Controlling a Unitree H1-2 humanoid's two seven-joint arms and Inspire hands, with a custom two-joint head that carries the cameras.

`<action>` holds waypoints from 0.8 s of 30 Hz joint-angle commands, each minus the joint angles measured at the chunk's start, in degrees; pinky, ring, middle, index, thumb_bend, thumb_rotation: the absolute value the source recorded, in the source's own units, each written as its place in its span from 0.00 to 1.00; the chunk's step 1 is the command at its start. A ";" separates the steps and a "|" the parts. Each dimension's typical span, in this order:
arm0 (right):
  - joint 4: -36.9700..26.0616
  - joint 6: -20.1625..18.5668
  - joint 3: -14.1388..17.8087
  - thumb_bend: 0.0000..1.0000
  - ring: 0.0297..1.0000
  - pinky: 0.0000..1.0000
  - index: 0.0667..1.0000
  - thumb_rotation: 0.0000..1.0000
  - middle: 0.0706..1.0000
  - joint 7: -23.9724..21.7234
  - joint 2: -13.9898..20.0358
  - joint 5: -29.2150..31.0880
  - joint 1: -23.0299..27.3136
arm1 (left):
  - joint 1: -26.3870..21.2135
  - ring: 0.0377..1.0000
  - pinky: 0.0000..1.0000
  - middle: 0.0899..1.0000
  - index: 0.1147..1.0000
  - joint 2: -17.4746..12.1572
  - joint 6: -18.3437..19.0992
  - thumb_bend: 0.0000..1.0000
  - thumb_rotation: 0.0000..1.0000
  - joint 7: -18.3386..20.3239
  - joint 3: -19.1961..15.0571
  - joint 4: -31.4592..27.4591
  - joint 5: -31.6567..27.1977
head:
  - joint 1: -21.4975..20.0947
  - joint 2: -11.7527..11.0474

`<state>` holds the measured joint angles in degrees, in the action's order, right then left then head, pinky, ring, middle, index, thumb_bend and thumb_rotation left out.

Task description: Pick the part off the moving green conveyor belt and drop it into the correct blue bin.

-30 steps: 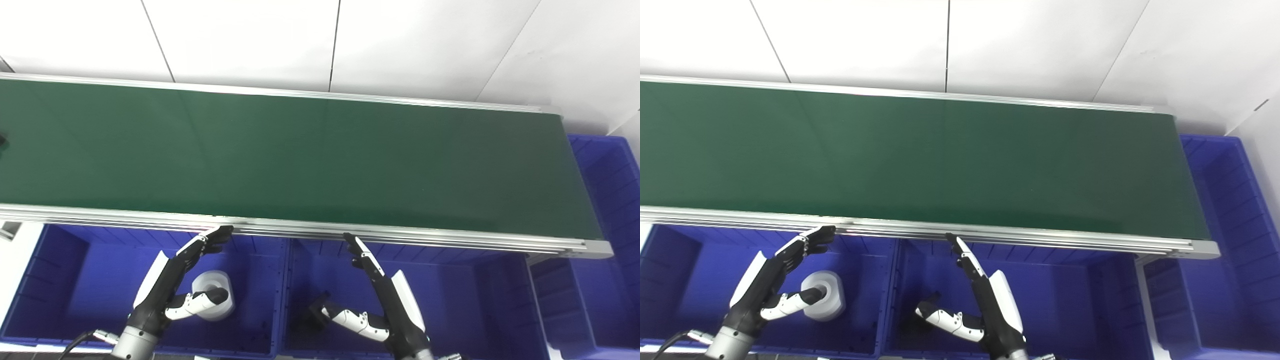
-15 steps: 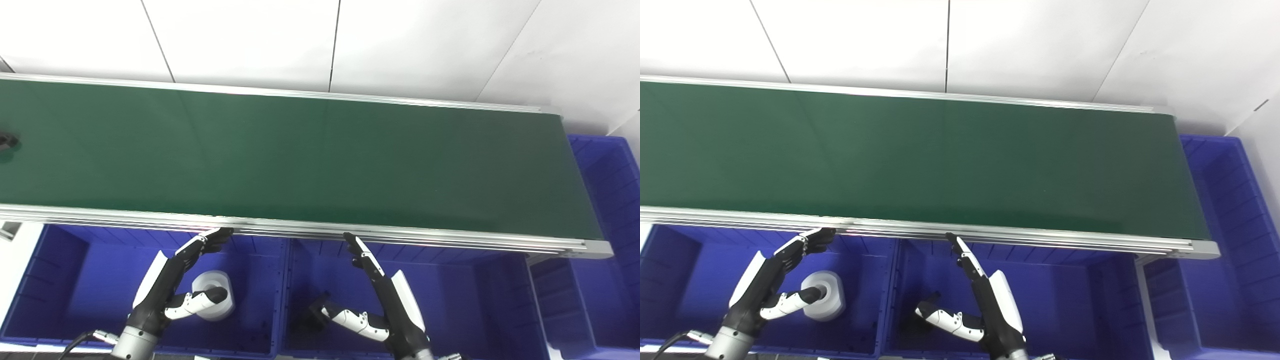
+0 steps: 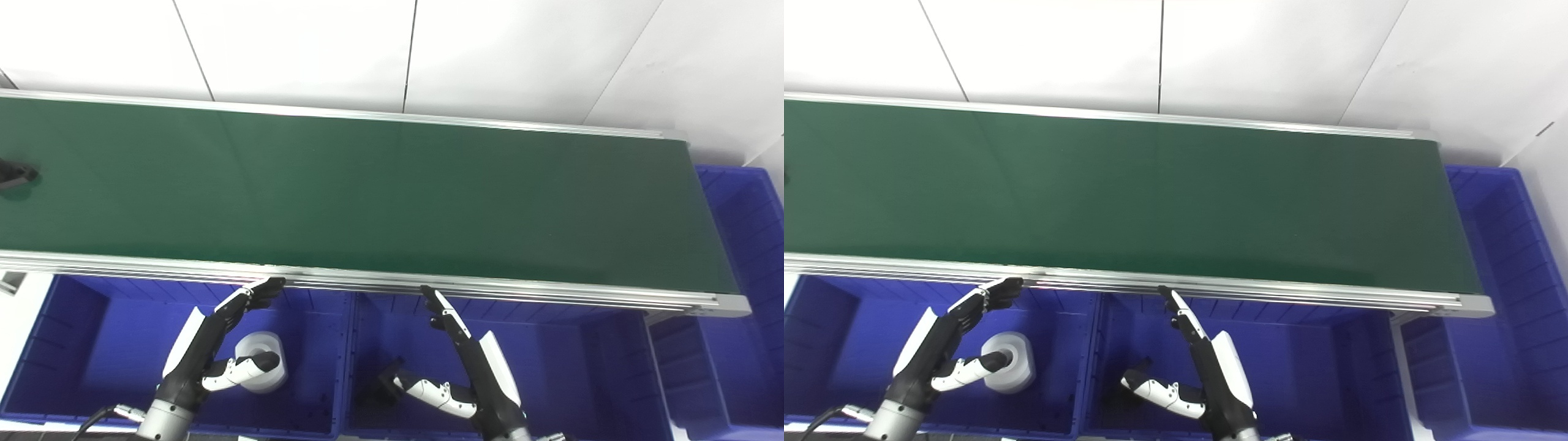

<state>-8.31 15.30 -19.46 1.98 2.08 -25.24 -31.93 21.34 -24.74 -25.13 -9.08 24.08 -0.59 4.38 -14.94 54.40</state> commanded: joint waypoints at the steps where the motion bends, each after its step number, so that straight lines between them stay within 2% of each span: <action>1: -2.26 0.46 -0.33 0.70 0.92 0.86 0.95 0.65 0.95 0.24 -0.35 0.33 -0.40 | 0.20 0.81 0.78 0.81 0.79 -0.06 -1.80 0.76 0.73 -0.83 -0.60 -1.47 -0.13 | 0.03 -0.09; 24: -2.17 0.59 -0.38 0.71 0.93 0.86 0.95 0.65 0.94 0.30 -0.48 0.54 -0.39 | 0.36 0.80 0.76 0.81 0.78 0.42 -1.80 0.77 0.73 -0.84 -1.08 -1.21 -0.24 | -0.01 -0.01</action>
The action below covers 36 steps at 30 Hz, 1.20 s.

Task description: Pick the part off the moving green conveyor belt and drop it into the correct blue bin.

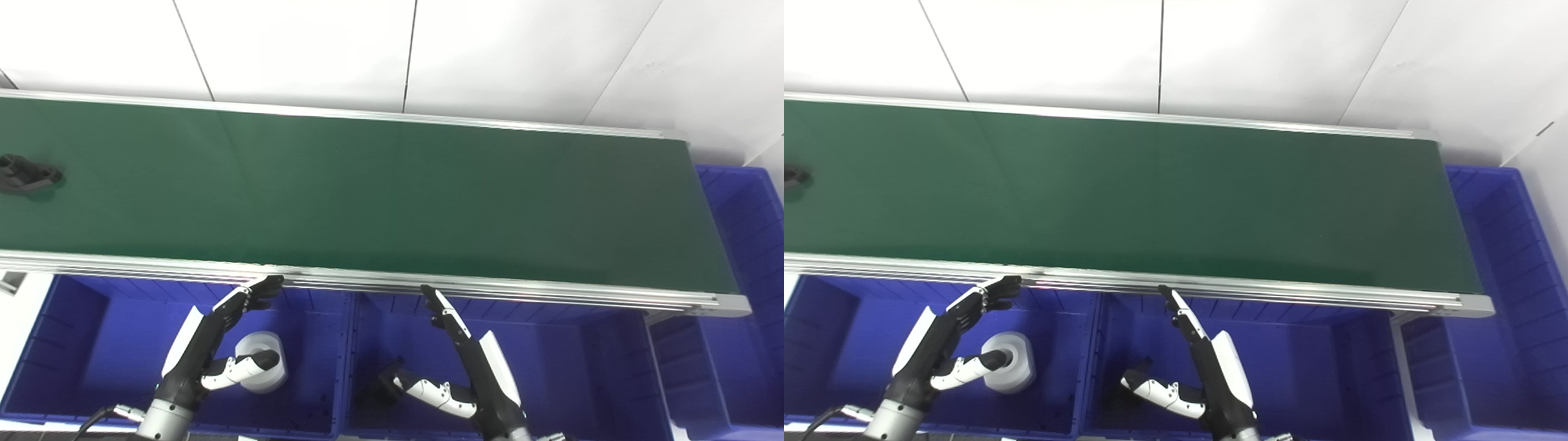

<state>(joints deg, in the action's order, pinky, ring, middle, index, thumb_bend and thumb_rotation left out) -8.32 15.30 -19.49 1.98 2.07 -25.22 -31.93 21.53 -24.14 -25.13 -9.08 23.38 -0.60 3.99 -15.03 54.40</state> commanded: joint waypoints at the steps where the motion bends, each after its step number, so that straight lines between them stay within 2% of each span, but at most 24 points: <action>1: -2.11 0.64 -0.35 0.71 0.92 0.86 0.95 0.64 0.94 0.34 -0.47 0.48 -0.35 | 0.15 0.80 0.76 0.81 0.78 -0.22 -1.80 0.77 0.73 -1.02 -0.32 -1.18 0.32 | 0.08 -0.01; 17: -1.95 0.63 -0.33 0.71 0.92 0.86 0.94 0.64 0.94 0.34 -0.45 0.47 -0.28 | 0.36 0.81 0.77 0.81 0.78 -0.11 -1.80 0.76 0.72 0.41 -0.78 -1.44 -0.62 | -0.06 0.12; 32: -2.26 0.26 -0.40 0.71 0.92 0.86 0.95 0.65 0.95 0.04 -0.37 0.62 -0.46 | 0.19 0.80 0.75 0.81 0.78 -0.44 -1.80 0.76 0.73 0.09 -0.56 -1.34 -0.17 | 0.19 -0.15; 34: -1.92 0.68 -0.36 0.71 0.92 0.86 0.95 0.64 0.94 0.25 -0.39 0.65 -0.36 | 0.26 0.80 0.75 0.82 0.78 -0.41 -1.80 0.77 0.73 0.37 -0.62 -1.30 -0.29 | 1.37 -0.84; 35: -1.58 0.94 -0.28 0.71 0.92 0.86 0.95 0.64 0.94 0.33 -0.22 0.66 -0.37 | 0.27 0.81 0.76 0.82 0.78 -0.34 -1.80 0.77 0.73 0.31 -0.43 -1.08 -0.25 | 4.64 -2.40; 36: -1.35 1.12 -0.22 0.72 0.92 0.86 0.95 0.65 0.94 0.38 -0.09 0.66 -0.39 | 0.28 0.81 0.76 0.82 0.78 -0.27 -1.80 0.78 0.73 0.27 -0.30 -0.91 -0.22 | 4.64 -2.40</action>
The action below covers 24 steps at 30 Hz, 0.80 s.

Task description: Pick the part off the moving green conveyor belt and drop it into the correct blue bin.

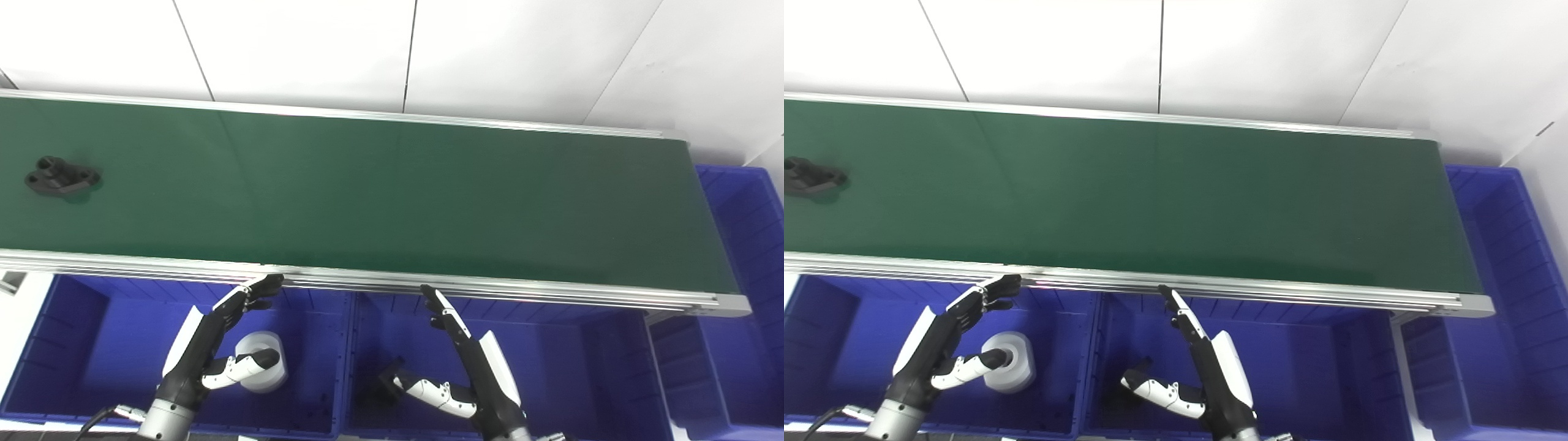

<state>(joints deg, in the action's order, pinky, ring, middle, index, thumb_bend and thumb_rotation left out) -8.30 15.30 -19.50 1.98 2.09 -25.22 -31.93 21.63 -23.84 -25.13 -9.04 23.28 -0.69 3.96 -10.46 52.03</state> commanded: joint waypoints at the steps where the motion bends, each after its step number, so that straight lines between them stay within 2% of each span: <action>1: -0.94 1.55 -0.07 0.72 0.92 0.86 0.95 0.65 0.94 0.46 0.23 0.74 -0.46 | 0.07 0.81 0.76 0.82 0.78 -0.58 -1.80 0.78 0.73 -0.87 0.59 -0.49 0.65 | 4.88 -1.82; 6: 0.45 3.87 0.72 0.70 0.94 0.88 0.97 0.67 0.96 0.77 2.47 1.65 -1.04 | -0.91 0.79 0.76 0.82 0.78 -1.05 -1.80 0.79 0.73 -5.82 5.86 0.64 3.96 | 15.51 -7.23; 7: 0.46 4.06 0.79 0.70 0.94 0.89 0.97 0.67 0.96 0.91 2.79 1.70 -1.21 | -1.12 0.80 0.77 0.82 0.78 -1.19 -1.80 0.79 0.72 -6.59 6.83 0.80 4.27 | 15.76 -7.46; 8: 0.95 4.85 0.90 0.70 0.94 0.89 0.97 0.68 0.96 1.32 3.04 1.74 -1.23 | -1.28 0.80 0.77 0.82 0.78 -1.30 -1.80 0.79 0.72 -7.57 7.85 1.01 4.75 | 16.86 -8.64; 10: 2.04 6.04 1.00 0.69 0.95 0.90 0.97 0.67 0.96 1.95 3.38 1.93 -1.05 | -1.69 0.80 0.76 0.81 0.77 -1.60 -1.80 0.82 0.72 -9.33 9.52 1.52 5.52 | 17.58 -9.90; 15: 4.15 8.11 1.19 0.68 0.95 0.90 0.96 0.65 0.97 2.76 3.63 2.16 -0.54 | -2.91 0.79 0.75 0.81 0.76 -2.84 -1.80 0.84 0.71 -13.20 13.10 2.36 6.58 | 17.44 -10.90; 16: 4.67 8.35 1.23 0.68 0.95 0.90 0.96 0.65 0.97 2.88 3.52 2.10 -0.33 | -3.36 0.79 0.75 0.81 0.76 -3.06 -1.80 0.84 0.71 -13.95 13.83 2.86 6.51 | 16.26 -12.13; 19: 5.98 9.05 1.24 0.67 0.95 0.91 0.96 0.64 0.97 3.22 3.34 1.94 0.20 | -4.51 0.79 0.75 0.81 0.76 -3.55 -1.80 0.84 0.69 -15.88 15.67 4.24 6.23 | 15.73 -13.12; 21: 7.29 9.77 1.24 0.68 0.95 0.90 0.96 0.64 0.96 3.53 3.27 2.03 0.74 | -5.20 0.78 0.74 0.81 0.75 -3.91 -1.80 0.85 0.69 -17.26 16.93 5.16 6.46 | 15.00 -15.02; 23: 8.05 10.40 1.28 0.69 0.94 0.89 0.96 0.62 0.95 3.77 3.17 2.11 1.02 | -5.92 0.78 0.74 0.81 0.75 -4.40 -1.80 0.83 0.67 -18.95 18.39 5.73 6.95 | 14.97 -15.19; 24: 8.55 10.65 1.31 0.69 0.94 0.89 0.96 0.62 0.95 3.90 3.11 2.12 1.24 | -6.30 0.78 0.74 0.81 0.75 -4.50 -1.80 0.83 0.67 -19.65 19.03 6.16 6.95 | 14.79 -16.64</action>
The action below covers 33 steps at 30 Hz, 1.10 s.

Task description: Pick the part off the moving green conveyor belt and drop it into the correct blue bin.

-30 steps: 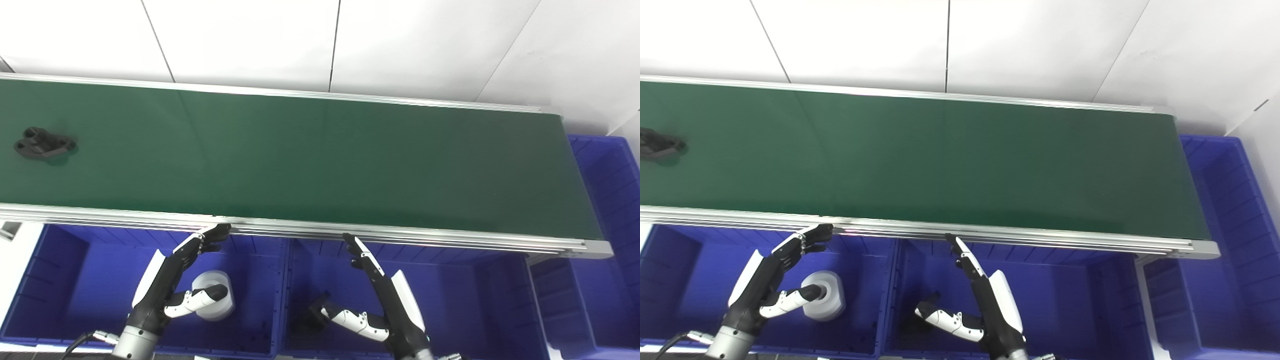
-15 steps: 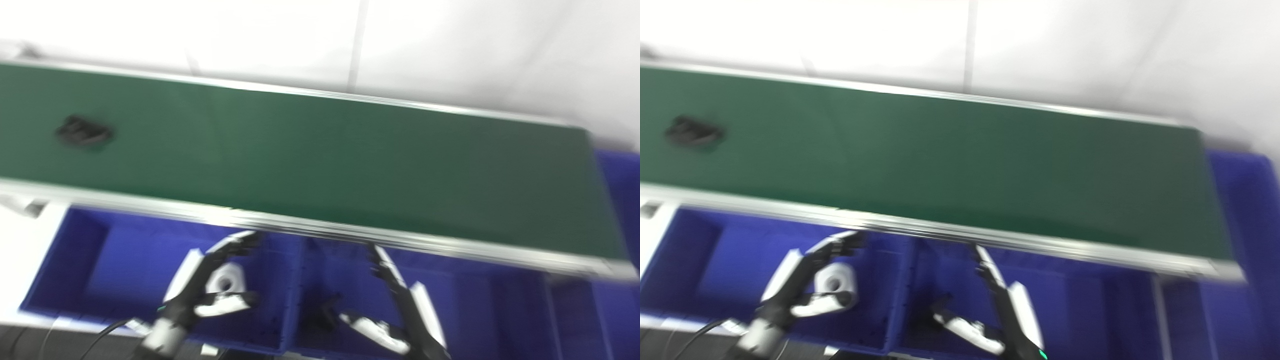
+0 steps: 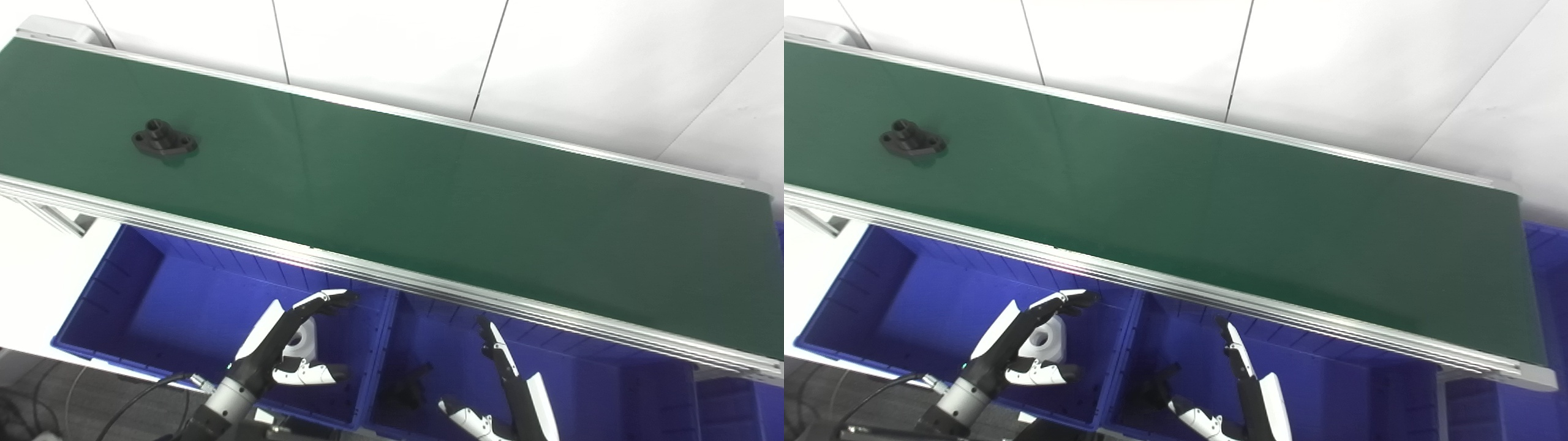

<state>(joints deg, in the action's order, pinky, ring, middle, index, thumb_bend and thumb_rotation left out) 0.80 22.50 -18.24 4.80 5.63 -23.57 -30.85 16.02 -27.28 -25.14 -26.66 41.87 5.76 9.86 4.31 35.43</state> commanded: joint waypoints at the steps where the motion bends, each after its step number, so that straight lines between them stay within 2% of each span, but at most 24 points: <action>1: -0.11 3.65 0.07 0.70 0.93 0.87 0.95 0.61 0.94 1.21 -0.47 0.53 0.34 | -1.04 0.78 0.73 0.80 0.74 -1.19 -1.78 0.84 0.66 -2.67 1.04 0.09 1.04 | 0.02 -0.41; 7: 2.27 4.32 -0.41 0.71 0.91 0.83 0.94 0.58 0.93 2.73 -0.22 0.42 1.58 | -3.23 0.76 0.70 0.79 0.74 -2.09 -1.78 0.82 0.66 -6.53 4.73 1.99 1.78 | 0.30 -2.64; 13: 3.71 4.40 -1.49 0.72 0.90 0.80 0.93 0.57 0.93 3.89 0.91 1.69 2.63 | -5.18 0.76 0.69 0.78 0.73 -2.37 -1.78 0.82 0.66 -10.35 8.13 4.02 2.75 | 1.03 -3.79; 17: 5.08 4.40 -2.13 0.73 0.90 0.82 0.93 0.58 0.93 4.84 1.87 2.66 3.44 | -6.07 0.75 0.68 0.78 0.72 -1.75 -1.78 0.83 0.65 -12.01 9.75 5.53 2.37 | 2.29 -5.34; 21: 5.97 4.39 -2.66 0.72 0.91 0.83 0.93 0.59 0.92 5.67 2.81 2.77 3.93 | -6.95 0.74 0.67 0.77 0.72 -1.28 -1.78 0.83 0.67 -14.11 11.50 6.82 2.73 | 4.06 -7.05; 23: 6.54 4.40 -2.79 0.72 0.91 0.83 0.93 0.58 0.92 5.86 3.15 3.21 4.25 | -7.63 0.74 0.66 0.77 0.72 -1.05 -1.78 0.83 0.67 -15.25 12.62 7.78 2.99 | 6.98 -8.75; 26: 7.13 4.39 -3.03 0.71 0.92 0.85 0.93 0.55 0.93 6.01 3.71 4.37 4.69 | -8.85 0.74 0.66 0.77 0.72 -0.79 -1.78 0.82 0.67 -17.28 14.57 8.97 3.63 | 10.16 -10.10; 29: 7.21 4.40 -3.16 0.70 0.93 0.85 0.94 0.53 0.95 5.30 4.23 5.88 4.77 | -9.71 0.73 0.66 0.77 0.72 -0.79 -1.78 0.82 0.67 -18.44 16.09 9.68 3.48 | 11.71 -10.76; 33: 6.97 4.39 -3.00 0.70 0.94 0.84 0.96 0.54 0.98 4.49 4.39 6.14 4.65 | -10.23 0.72 0.65 0.76 0.71 -1.16 -1.78 0.82 0.67 -19.43 17.38 9.94 3.14 | 11.16 -10.27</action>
<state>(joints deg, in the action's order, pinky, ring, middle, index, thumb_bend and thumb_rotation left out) 8.75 23.55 -21.22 9.49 9.93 -17.83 -26.02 6.32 -27.54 -25.17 -44.43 59.00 16.53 12.21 15.73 24.96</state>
